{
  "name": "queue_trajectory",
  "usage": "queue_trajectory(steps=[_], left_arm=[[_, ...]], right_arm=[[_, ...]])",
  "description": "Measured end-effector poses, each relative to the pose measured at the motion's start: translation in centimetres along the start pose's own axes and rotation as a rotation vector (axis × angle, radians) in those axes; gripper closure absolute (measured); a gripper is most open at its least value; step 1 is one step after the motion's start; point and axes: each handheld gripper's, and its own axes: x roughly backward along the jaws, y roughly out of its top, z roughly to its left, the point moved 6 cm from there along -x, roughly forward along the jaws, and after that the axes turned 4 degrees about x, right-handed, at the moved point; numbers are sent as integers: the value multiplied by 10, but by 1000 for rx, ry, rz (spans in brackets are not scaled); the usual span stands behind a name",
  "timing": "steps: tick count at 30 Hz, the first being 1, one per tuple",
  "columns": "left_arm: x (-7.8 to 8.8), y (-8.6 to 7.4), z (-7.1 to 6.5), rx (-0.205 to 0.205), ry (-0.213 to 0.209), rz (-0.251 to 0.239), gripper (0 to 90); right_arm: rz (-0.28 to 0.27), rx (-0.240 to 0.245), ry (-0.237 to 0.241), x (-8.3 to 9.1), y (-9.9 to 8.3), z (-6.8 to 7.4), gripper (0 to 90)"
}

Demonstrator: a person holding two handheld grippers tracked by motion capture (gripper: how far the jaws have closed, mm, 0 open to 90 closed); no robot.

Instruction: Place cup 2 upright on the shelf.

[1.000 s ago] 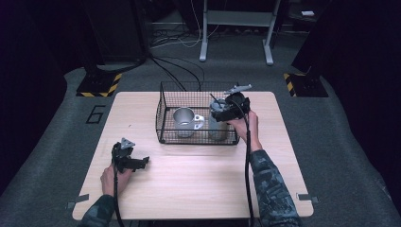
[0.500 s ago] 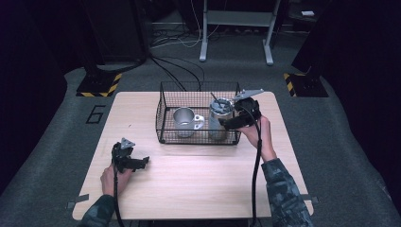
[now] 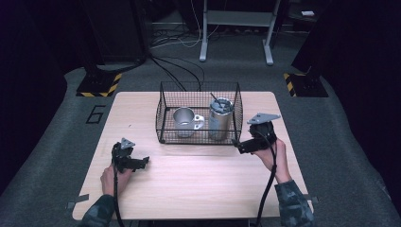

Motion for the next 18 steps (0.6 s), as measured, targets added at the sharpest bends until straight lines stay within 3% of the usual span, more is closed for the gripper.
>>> queue_trajectory(steps=[6,9,10,13,15,16,18], left_arm=[[0,0,0,-1,0,0,4],[0,0,0,-1,1,1,4],[0,0,0,-1,1,1,4],[0,0,0,-1,1,1,4],[0,0,0,-1,1,1,4],[0,0,0,-1,1,1,4],[0,0,0,-1,1,1,4]], right_arm=[[52,-38,-13,-3,-46,-7,0],[77,-69,-17,-7,-69,-10,0],[81,-99,-29,-9,-78,-10,0],[89,-114,-28,-12,-99,-12,0],[100,-150,-27,-19,-121,-11,0],[100,-150,-27,-19,-121,-11,0],[122,-178,-25,-27,-144,-11,0]])
